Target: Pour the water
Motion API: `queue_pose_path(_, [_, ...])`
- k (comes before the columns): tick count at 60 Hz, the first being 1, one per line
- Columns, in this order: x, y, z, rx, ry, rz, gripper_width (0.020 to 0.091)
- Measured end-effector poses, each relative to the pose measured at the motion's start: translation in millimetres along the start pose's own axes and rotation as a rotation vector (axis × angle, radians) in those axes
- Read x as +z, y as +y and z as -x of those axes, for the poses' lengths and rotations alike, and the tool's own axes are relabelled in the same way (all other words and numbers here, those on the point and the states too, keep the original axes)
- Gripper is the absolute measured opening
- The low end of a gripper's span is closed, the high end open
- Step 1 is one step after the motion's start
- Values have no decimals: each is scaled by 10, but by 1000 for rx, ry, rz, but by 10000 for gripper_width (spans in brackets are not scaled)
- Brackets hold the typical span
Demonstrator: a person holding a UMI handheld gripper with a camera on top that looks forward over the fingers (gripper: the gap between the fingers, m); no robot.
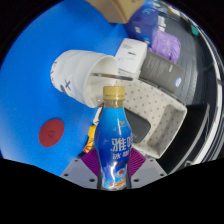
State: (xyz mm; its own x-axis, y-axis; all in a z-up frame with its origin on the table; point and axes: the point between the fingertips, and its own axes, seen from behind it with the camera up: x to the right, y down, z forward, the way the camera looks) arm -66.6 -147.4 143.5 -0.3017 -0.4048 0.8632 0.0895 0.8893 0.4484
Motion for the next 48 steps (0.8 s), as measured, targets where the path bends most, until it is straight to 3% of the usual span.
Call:
queue_pose_path(19, [14,-85,52,51,-33,-14,329])
queue_pose_path(37, [-243,-131,75,1003,-166,-140,331])
queue_pose_path(48, [-96,69,165,1517,-233,-240,330])
